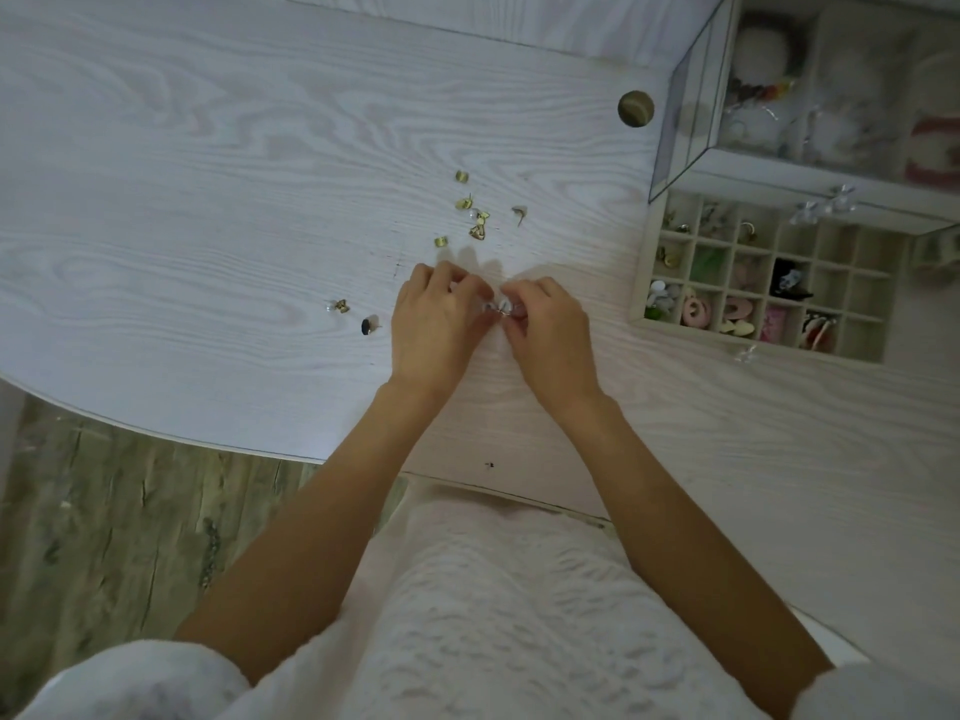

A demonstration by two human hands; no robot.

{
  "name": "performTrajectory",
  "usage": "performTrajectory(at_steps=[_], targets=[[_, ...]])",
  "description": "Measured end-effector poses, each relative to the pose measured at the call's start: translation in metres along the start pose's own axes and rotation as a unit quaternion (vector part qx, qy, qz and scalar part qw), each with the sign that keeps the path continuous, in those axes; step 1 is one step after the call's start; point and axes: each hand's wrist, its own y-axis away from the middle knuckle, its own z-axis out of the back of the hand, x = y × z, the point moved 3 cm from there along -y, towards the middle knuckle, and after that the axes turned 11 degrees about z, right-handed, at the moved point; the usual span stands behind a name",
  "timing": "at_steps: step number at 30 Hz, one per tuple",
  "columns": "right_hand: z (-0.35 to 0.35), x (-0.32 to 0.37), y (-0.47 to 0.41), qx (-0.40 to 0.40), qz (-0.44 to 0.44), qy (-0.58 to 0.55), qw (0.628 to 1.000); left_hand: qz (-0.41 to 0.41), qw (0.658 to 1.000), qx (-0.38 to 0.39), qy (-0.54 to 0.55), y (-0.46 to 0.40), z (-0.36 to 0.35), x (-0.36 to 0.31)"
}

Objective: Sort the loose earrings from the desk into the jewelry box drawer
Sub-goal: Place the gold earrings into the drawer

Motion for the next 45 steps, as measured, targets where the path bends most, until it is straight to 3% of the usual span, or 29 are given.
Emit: performTrajectory(at_steps=[19, 30, 33, 42, 45], targets=[[0.002, -0.007, -0.003, -0.011, -0.031, 0.013, 0.999, 0.011, 0.996, 0.071, 0.056, -0.002, 0.004, -0.009], [0.003, -0.017, -0.002, -0.014, -0.025, -0.094, 0.995, 0.01, 0.989, 0.119, 0.086, -0.009, 0.009, -0.007], [0.016, -0.018, 0.009, -0.042, -0.053, -0.172, 0.983, 0.026, 0.984, 0.129, 0.123, -0.005, 0.016, -0.012], [0.124, -0.081, 0.041, -0.218, -0.125, -0.232, 0.94, -0.042, 0.931, 0.177, 0.317, -0.02, 0.003, -0.148], [0.148, -0.123, 0.04, -0.224, -0.163, -0.169, 0.946, -0.079, 0.941, 0.16, 0.287, -0.027, -0.024, -0.191]])
